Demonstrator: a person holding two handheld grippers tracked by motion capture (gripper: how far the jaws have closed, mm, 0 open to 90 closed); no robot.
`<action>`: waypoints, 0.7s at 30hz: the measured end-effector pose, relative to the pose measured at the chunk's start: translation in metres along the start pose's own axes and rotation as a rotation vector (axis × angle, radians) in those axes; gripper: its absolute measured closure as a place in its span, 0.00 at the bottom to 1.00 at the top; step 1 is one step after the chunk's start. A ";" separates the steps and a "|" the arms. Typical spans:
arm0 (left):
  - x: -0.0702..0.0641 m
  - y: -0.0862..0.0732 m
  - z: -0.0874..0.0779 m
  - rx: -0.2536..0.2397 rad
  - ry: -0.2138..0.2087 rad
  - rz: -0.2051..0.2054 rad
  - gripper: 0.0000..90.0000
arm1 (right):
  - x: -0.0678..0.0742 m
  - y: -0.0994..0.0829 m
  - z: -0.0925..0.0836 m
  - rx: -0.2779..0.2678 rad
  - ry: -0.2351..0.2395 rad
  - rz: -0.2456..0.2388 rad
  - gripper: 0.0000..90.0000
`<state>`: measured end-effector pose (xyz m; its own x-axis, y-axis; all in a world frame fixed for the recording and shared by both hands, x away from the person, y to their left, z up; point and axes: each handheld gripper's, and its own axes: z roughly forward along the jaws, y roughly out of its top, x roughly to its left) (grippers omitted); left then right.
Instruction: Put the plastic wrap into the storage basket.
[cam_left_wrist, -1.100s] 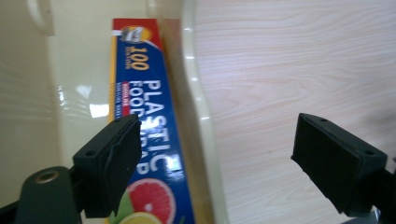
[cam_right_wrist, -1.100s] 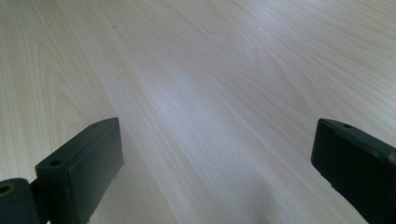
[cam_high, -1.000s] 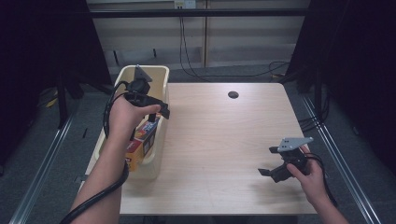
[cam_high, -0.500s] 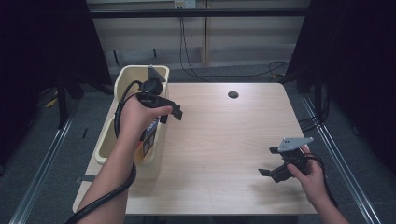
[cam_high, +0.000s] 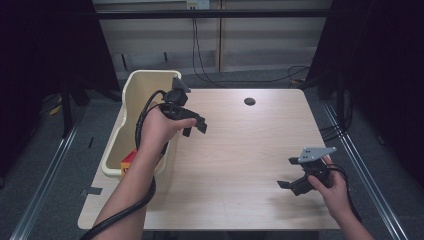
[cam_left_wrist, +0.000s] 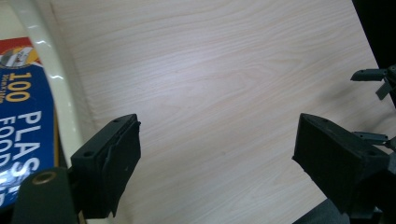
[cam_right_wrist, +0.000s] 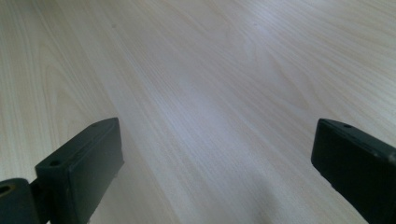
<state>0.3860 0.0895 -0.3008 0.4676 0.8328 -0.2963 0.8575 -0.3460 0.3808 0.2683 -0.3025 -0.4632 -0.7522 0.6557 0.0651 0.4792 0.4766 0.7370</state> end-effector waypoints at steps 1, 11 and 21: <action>-0.002 0.000 0.003 -0.001 -0.006 0.005 0.16 | 0.000 0.000 0.000 0.001 0.001 0.000 0.02; -0.009 -0.002 0.016 -0.004 -0.039 0.019 0.16 | 0.000 0.000 0.001 -0.002 0.005 -0.008 0.02; -0.011 -0.006 0.029 0.011 -0.062 0.028 0.16 | 0.000 0.000 0.001 0.000 0.006 -0.007 0.02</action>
<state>0.3817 0.0698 -0.3250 0.5035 0.7945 -0.3394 0.8461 -0.3739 0.3799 0.2685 -0.3021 -0.4638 -0.7585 0.6485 0.0638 0.4735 0.4812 0.7378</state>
